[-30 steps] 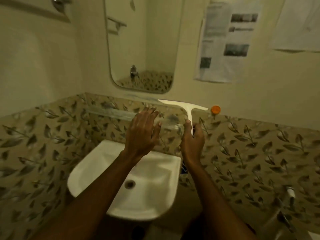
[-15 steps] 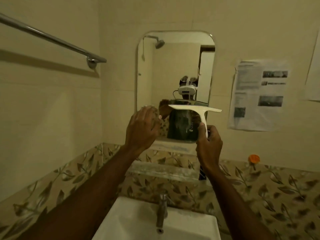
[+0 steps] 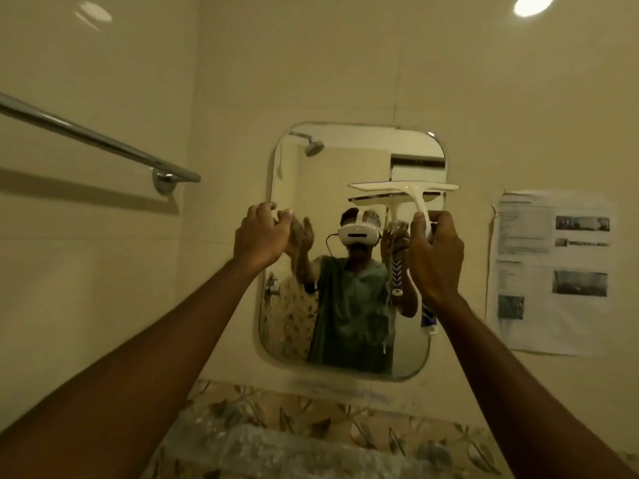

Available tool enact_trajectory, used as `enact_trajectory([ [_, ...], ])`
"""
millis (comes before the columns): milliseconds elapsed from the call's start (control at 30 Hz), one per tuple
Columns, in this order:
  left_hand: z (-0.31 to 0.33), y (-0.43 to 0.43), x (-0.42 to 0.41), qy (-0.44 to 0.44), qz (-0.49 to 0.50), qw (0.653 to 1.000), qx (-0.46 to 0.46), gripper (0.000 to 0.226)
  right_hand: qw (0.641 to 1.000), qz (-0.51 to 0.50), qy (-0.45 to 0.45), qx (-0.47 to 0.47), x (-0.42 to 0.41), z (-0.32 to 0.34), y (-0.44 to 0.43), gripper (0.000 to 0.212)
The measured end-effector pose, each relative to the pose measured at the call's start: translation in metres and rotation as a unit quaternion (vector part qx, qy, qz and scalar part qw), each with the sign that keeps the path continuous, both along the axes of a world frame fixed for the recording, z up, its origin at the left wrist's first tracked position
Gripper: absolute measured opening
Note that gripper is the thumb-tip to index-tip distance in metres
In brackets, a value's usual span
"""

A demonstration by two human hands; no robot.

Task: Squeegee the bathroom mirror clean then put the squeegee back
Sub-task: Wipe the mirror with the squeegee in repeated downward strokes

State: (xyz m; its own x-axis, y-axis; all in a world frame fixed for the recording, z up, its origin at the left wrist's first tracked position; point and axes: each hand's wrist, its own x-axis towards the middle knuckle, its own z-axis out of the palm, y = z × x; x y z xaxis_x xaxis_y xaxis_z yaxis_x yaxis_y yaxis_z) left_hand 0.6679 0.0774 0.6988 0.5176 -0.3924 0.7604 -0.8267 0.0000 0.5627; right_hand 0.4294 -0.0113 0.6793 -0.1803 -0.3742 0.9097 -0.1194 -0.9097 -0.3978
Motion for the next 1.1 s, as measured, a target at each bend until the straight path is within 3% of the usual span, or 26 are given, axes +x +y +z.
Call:
enact_trajectory([
  [233, 0.038, -0.036, 0.027, 0.046, -0.043, 0.997, -0.034, 0.048, 0.995, -0.092, 0.030, -0.001, 0.016, 0.078, -0.028, 0.021],
  [533, 0.045, -0.059, 0.051, 0.123, -0.073, 0.986, -0.091, 0.044, 0.990, -0.131, 0.058, 0.015, 0.030, 0.110, -0.031, 0.018],
  [733, 0.050, -0.070, 0.071, 0.062, -0.026, 0.993, -0.098, 0.047, 0.976, -0.175, 0.114, 0.065, 0.030, 0.128, -0.026, 0.027],
  [933, 0.049, -0.080, 0.084, 0.001, 0.000, 0.988, -0.156, 0.051, 0.971, -0.174, 0.126, 0.105, 0.038, 0.094, -0.028, 0.038],
  [1100, 0.054, -0.078, 0.090, -0.014, -0.014, 0.989, -0.143, 0.054, 0.963, -0.191, 0.127, 0.140, 0.038, 0.033, -0.029, 0.042],
])
